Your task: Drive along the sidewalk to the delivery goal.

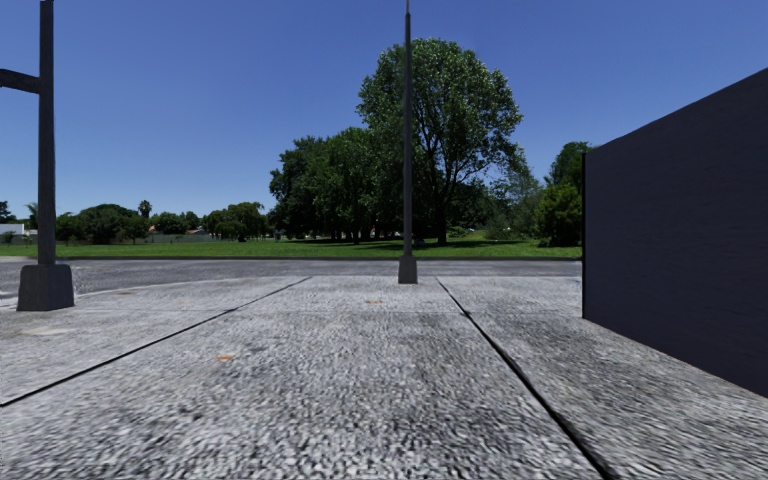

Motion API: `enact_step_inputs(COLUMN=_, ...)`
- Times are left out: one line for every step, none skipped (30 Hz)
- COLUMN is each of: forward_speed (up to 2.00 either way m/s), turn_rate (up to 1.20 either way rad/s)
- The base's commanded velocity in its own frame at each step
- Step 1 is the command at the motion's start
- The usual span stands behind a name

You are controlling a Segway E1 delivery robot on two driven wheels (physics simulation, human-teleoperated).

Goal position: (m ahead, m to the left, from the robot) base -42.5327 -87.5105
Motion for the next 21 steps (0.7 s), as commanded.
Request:
enact_step_inputs(forward_speed=2.00, turn_rate=0.00)
enact_step_inputs(forward_speed=2.00, turn_rate=0.00)
enact_step_inputs(forward_speed=2.00, turn_rate=0.00)
enact_step_inputs(forward_speed=2.00, turn_rate=0.00)
enact_step_inputs(forward_speed=2.00, turn_rate=0.00)
enact_step_inputs(forward_speed=2.00, turn_rate=0.00)
enact_step_inputs(forward_speed=2.00, turn_rate=0.00)
enact_step_inputs(forward_speed=2.00, turn_rate=0.00)
enact_step_inputs(forward_speed=2.00, turn_rate=0.00)
enact_step_inputs(forward_speed=2.00, turn_rate=0.00)
enact_step_inputs(forward_speed=2.00, turn_rate=-0.07)
enact_step_inputs(forward_speed=2.00, turn_rate=-0.11)
enact_step_inputs(forward_speed=2.00, turn_rate=-0.13)
enact_step_inputs(forward_speed=2.00, turn_rate=-0.13)
enact_step_inputs(forward_speed=2.00, turn_rate=-0.14)
enact_step_inputs(forward_speed=2.00, turn_rate=-0.17)
enact_step_inputs(forward_speed=2.00, turn_rate=-0.20)
enact_step_inputs(forward_speed=2.00, turn_rate=-0.22)
enact_step_inputs(forward_speed=2.00, turn_rate=-0.22)
enact_step_inputs(forward_speed=2.00, turn_rate=-0.24)
enact_step_inputs(forward_speed=2.00, turn_rate=-0.25)
